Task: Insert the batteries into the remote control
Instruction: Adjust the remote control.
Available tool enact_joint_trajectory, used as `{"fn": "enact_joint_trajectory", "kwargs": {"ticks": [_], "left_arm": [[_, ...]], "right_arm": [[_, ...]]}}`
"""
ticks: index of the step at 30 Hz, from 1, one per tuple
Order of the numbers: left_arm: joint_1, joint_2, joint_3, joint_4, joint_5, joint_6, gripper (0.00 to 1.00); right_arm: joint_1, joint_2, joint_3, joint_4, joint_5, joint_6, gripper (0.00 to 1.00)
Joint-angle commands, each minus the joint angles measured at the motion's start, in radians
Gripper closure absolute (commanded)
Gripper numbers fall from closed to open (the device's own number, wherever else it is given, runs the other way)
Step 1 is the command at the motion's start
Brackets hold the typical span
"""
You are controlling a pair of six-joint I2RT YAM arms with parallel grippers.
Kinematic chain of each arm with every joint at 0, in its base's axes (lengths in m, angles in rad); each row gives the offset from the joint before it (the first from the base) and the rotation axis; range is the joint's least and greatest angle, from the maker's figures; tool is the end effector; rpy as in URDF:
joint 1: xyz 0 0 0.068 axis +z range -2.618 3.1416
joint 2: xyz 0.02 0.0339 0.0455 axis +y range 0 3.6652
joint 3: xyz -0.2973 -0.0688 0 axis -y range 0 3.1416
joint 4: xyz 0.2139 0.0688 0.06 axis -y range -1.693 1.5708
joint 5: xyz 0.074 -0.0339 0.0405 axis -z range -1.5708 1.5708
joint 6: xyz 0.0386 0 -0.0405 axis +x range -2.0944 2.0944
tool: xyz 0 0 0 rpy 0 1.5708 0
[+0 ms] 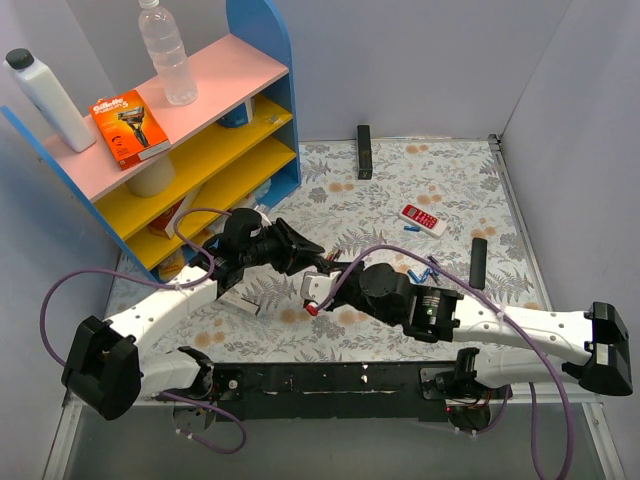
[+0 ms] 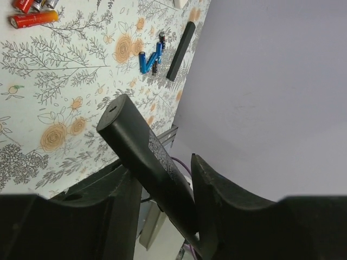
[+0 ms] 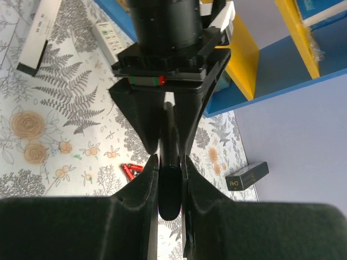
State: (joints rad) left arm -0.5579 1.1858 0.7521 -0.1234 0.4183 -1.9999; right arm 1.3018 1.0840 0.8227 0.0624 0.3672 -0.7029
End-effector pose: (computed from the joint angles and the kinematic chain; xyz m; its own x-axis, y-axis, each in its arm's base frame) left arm 0.1787 -0.1300 0.2958 -0.5193 -0.6554 0.5484 -0.7309 0.0079 -0.6825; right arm 0.0694 0.1997 0.3572 0.4811 -0.5250 -0.7021 -0.6491 0.3250 -0.6878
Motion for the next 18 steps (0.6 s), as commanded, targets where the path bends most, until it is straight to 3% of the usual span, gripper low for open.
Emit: {"fn": "enact_joint_trajectory", "kwargs": {"ticks": [1, 4, 7, 8, 13, 16, 18], "left_arm": [[0.003, -0.026, -0.030, 0.080, 0.010, -0.356, 0.74], [0.004, -0.032, -0.051, 0.116, 0.011, -0.370, 0.84], [0.007, -0.045, -0.076, 0.163, 0.004, -0.381, 0.96], [0.010, -0.054, -0.082, 0.189, -0.004, -0.384, 0.99], [0.013, -0.068, -0.102, 0.241, -0.047, -0.311, 1.00], [0.015, -0.074, -0.105, 0.269, -0.093, -0.181, 1.00], [0.015, -0.087, -0.114, 0.286, -0.128, -0.122, 1.00]], "right_arm": [[0.039, 0.004, 0.013, 0.013, 0.013, -0.006, 0.98], [0.050, -0.006, 0.007, -0.015, 0.012, 0.006, 0.90], [0.056, -0.012, 0.015, -0.061, 0.010, 0.032, 0.63], [0.056, -0.015, 0.021, -0.097, 0.012, 0.074, 0.49], [0.056, -0.030, 0.070, -0.203, 0.018, 0.291, 0.26], [0.054, -0.033, 0.121, -0.315, 0.051, 0.515, 0.04], [0.039, -0.045, 0.138, -0.378, 0.035, 0.641, 0.02]]}}
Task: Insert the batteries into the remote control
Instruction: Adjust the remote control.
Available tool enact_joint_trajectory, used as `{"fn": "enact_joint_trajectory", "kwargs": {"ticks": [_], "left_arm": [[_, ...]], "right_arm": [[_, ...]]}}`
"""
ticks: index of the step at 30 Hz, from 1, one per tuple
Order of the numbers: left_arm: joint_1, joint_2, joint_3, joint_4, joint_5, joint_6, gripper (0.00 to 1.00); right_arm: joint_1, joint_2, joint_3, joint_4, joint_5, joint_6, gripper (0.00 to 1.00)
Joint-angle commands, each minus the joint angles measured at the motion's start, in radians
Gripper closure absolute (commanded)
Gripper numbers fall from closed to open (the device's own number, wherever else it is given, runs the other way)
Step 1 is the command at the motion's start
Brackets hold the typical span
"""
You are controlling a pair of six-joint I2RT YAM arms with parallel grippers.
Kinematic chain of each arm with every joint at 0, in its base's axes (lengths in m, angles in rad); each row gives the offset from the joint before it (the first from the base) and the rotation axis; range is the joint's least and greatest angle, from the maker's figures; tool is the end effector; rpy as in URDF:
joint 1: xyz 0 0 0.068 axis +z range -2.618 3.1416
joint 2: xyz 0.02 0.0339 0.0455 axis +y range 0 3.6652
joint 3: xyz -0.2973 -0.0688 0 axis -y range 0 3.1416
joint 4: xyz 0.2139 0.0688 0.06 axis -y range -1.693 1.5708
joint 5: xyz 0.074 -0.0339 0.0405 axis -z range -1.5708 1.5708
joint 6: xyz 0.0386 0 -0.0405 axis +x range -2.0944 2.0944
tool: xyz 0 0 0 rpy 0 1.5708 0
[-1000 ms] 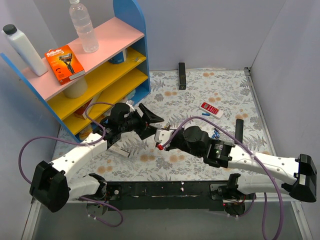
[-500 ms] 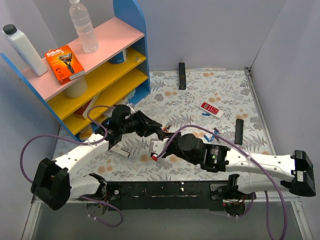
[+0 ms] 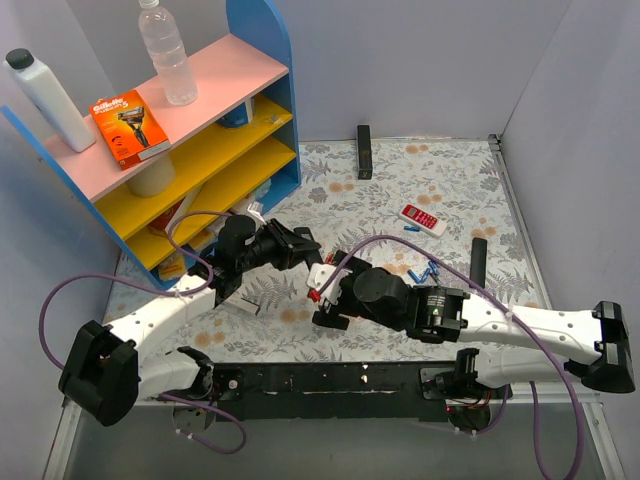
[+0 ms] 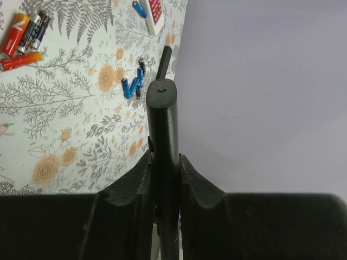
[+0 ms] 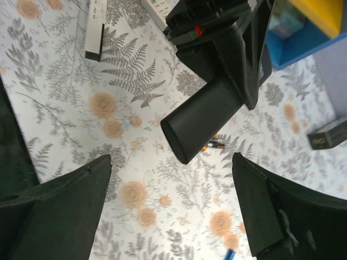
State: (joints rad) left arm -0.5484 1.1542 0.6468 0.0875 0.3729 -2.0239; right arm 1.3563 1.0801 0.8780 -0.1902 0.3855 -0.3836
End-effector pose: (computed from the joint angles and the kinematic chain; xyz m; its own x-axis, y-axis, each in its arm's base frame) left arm 0.1772 -0.1247 0.2891 -0.5395 -0.6516 0.5333 -0.6496 -0.0809 -0.7560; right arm 0.0574 0.1952 0.3496 0.2357 -0.5473 -0.8031 -0.8014 0.3579 -0.4791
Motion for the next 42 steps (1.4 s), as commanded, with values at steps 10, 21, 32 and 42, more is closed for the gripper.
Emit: {"fn": "enact_joint_trajectory", "kwargs": {"ticks": [10, 21, 32, 42], "left_arm": [[0.005, -0.175, -0.118, 0.213, -0.215, 0.151, 1.00], [0.005, -0.229, -0.170, 0.268, -0.224, 0.269, 1.00], [0.005, -0.248, -0.207, 0.356, -0.212, 0.303, 1.00], [0.005, -0.245, -0.210, 0.377, -0.246, 0.303, 1.00]], "right_arm": [[-0.157, 0.070, 0.286, -0.340, -0.210, 0.829, 0.03], [-0.230, 0.302, 0.479, -0.384, -0.223, 0.905, 0.06], [-0.281, 0.392, 0.520, -0.330, -0.269, 0.853, 0.23], [-0.284, 0.416, 0.510, -0.351, -0.333, 0.815, 0.46]]}}
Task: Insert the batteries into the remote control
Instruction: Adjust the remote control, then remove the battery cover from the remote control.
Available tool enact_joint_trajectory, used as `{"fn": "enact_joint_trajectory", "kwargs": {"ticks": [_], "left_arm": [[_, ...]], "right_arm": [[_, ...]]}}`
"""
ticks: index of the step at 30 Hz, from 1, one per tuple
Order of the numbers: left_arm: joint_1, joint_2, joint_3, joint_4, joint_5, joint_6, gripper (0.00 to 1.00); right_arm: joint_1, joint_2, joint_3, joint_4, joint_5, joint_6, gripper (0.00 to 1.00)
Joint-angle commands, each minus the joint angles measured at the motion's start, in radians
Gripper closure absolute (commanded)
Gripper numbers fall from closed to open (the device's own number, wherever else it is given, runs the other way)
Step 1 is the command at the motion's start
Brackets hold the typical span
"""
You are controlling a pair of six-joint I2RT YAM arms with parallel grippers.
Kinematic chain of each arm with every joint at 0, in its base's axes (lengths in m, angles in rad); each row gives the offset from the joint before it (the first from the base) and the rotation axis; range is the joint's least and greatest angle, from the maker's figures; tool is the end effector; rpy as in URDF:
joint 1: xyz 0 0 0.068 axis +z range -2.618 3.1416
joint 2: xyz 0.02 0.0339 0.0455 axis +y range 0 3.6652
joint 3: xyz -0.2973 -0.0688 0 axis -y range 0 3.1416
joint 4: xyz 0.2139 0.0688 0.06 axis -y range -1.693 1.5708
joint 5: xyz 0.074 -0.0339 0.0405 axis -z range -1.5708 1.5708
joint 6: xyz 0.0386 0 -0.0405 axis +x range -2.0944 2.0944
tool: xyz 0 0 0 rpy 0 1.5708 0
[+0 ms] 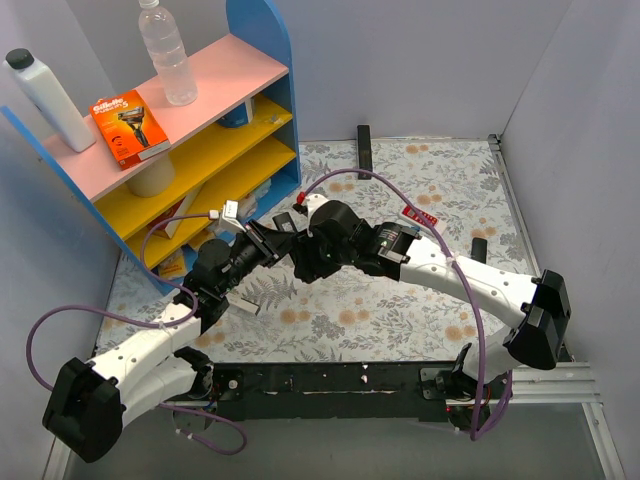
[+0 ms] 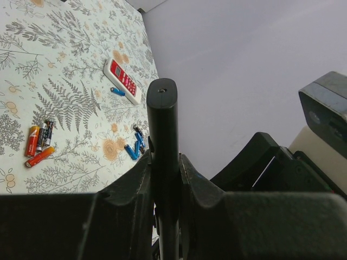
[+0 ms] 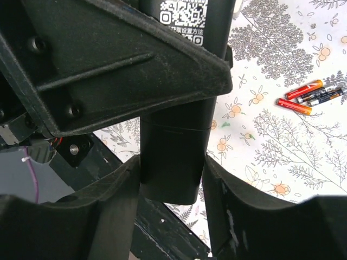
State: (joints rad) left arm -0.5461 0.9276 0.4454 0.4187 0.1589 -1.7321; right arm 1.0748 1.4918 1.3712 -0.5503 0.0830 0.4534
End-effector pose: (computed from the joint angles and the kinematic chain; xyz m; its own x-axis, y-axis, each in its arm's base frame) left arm 0.1429 -0.0940 0.2982 -0.6306 -0.7572 0.1702 -0.1576 -0.0898 -0.9834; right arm 0.1476 0.2660 0.3738 -0.6364 -0.2588 -0.7267 -0.6305 0.7172 0.2968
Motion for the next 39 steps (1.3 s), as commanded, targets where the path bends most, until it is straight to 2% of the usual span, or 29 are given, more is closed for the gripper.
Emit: {"fn": "enact_joint_trajectory", "kwargs": {"ticks": [1, 4, 11, 16, 27, 39], "left_arm": [[0.003, -0.016, -0.001, 0.043, -0.038, 0.014, 1.00], [0.003, -0.010, 0.012, 0.035, -0.077, 0.031, 1.00], [0.003, 0.004, 0.027, 0.058, -0.243, 0.069, 1.00], [0.003, 0.017, 0.027, 0.094, -0.381, 0.097, 1.00], [0.003, 0.077, 0.073, 0.123, -0.507, 0.177, 1.00], [0.011, 0.102, 0.085, 0.123, -0.558, 0.183, 1.00]], "right_arm": [[-0.003, -0.001, 0.009, 0.006, -0.040, -0.025, 0.51], [-0.001, -0.017, -0.037, -0.003, -0.058, -0.024, 0.60], [0.016, -0.077, -0.165, -0.003, -0.130, 0.002, 0.63], [0.027, -0.125, -0.248, -0.014, -0.140, 0.014, 0.62], [0.028, -0.182, -0.365, -0.023, -0.150, 0.036, 0.55], [0.030, -0.240, -0.449, 0.009, -0.178, 0.030, 0.51]]}}
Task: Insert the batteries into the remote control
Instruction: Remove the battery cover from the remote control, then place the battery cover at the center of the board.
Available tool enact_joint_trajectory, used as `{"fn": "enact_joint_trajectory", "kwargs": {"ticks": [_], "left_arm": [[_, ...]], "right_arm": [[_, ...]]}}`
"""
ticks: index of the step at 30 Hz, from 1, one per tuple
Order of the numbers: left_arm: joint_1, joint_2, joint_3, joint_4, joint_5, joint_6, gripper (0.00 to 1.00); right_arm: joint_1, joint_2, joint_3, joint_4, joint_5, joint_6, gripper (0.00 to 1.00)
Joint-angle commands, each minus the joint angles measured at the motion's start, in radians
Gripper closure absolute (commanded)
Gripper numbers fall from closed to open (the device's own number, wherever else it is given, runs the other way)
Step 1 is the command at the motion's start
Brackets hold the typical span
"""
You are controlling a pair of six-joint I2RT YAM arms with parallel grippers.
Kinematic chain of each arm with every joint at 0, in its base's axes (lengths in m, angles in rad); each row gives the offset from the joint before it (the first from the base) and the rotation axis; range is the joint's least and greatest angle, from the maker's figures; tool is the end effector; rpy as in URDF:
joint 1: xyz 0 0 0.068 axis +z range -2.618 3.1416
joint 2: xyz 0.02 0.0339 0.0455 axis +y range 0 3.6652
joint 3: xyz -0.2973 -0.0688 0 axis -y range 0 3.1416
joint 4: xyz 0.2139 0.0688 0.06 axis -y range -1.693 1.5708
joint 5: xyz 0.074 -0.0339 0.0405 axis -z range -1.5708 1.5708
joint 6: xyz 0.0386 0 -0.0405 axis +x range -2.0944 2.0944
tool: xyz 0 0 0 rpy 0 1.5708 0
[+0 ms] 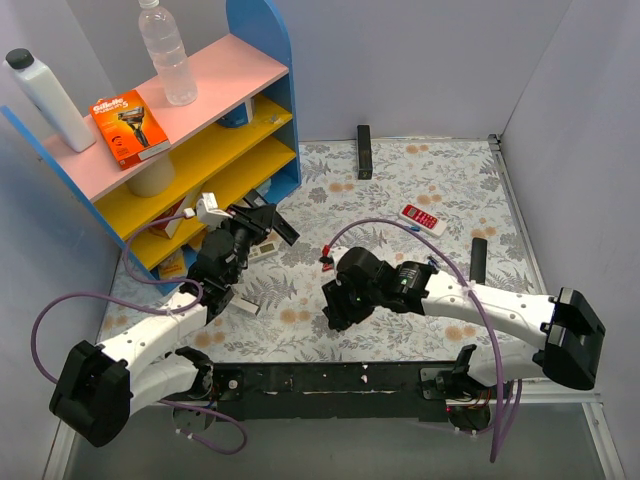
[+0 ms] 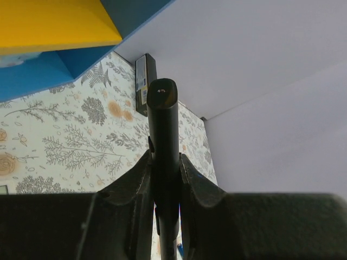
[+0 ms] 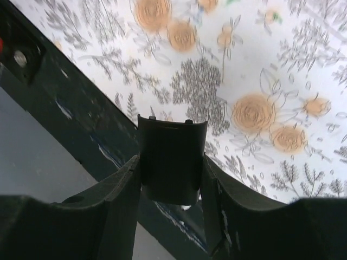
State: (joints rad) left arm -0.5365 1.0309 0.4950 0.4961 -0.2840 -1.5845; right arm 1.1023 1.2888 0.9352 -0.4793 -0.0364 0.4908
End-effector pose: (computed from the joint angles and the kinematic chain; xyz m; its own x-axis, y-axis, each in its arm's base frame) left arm 0.1711 -0.0892 0.3065 -0.2495 -0.9684 0.0025 -0.0376 0.0071 -0.9993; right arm 0.1046 0.2098 0.2980 -0.7201 -0.3798 -0.5806 -0.6387 0.6899 0.3408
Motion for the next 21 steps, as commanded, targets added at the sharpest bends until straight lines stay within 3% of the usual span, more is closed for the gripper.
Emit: {"fn": "enact_joint_trajectory", "kwargs": {"ticks": [1, 7, 13, 21], "left_arm": [[0.001, 0.000, 0.036, 0.042, -0.092, 0.037, 1.00], [0.001, -0.040, 0.002, -0.010, 0.006, 0.038, 1.00], [0.001, -0.150, -0.058, -0.091, 0.170, 0.037, 1.00], [0.001, -0.322, -0.141, -0.192, 0.243, 0.004, 1.00]], "right_arm": [[0.002, -0.042, -0.019, -0.059, -0.042, -0.003, 0.51], [-0.080, -0.029, -0.050, -0.142, 0.120, 0.006, 0.52], [-0.194, 0.015, -0.116, -0.081, 0.200, -0.043, 0.52], [-0.220, 0.174, -0.104, -0.002, 0.202, -0.090, 0.47]]}}
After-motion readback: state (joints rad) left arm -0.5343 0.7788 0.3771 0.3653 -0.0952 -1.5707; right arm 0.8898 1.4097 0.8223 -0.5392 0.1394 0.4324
